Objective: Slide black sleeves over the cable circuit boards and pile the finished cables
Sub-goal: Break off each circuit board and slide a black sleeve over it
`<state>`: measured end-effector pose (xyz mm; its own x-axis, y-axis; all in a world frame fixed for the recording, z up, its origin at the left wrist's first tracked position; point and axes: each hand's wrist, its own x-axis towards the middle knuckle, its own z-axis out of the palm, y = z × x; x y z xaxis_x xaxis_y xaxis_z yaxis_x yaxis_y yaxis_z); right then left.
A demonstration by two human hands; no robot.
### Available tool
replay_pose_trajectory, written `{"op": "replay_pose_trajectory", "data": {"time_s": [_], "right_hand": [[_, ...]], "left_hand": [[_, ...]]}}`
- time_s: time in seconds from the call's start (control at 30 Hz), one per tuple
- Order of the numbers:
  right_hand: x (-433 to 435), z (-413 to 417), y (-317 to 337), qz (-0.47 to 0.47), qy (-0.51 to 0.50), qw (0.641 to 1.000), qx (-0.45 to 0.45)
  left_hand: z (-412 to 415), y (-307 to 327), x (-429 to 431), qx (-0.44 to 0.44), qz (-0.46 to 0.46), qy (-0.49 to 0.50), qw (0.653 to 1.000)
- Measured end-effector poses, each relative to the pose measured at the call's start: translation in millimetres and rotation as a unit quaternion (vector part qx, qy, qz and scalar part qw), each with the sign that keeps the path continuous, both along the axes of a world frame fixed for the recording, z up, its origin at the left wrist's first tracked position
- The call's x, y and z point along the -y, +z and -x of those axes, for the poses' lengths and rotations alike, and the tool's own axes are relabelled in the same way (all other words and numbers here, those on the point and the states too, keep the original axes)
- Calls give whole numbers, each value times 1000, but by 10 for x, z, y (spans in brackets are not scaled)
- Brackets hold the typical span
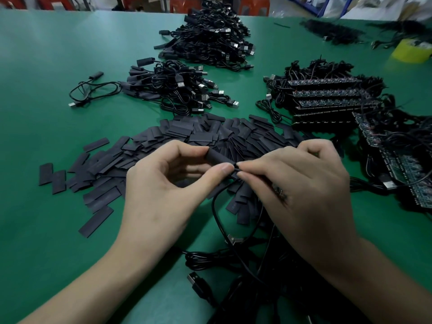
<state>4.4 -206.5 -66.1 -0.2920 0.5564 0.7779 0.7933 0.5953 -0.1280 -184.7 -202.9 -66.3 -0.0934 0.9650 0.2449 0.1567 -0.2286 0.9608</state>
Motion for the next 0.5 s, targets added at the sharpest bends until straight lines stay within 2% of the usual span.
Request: {"op": "replay_pose_trajectory", "data": {"time_s": [0.17,0.5], "right_hand": [[17,-4,6,-29,-8,998,58],[-7,-1,-20,-3,21,996,82]], "left_hand": [[55,20,-40,-42,51,-23,998],[128,26,-77,-113,122,-71,984]]}}
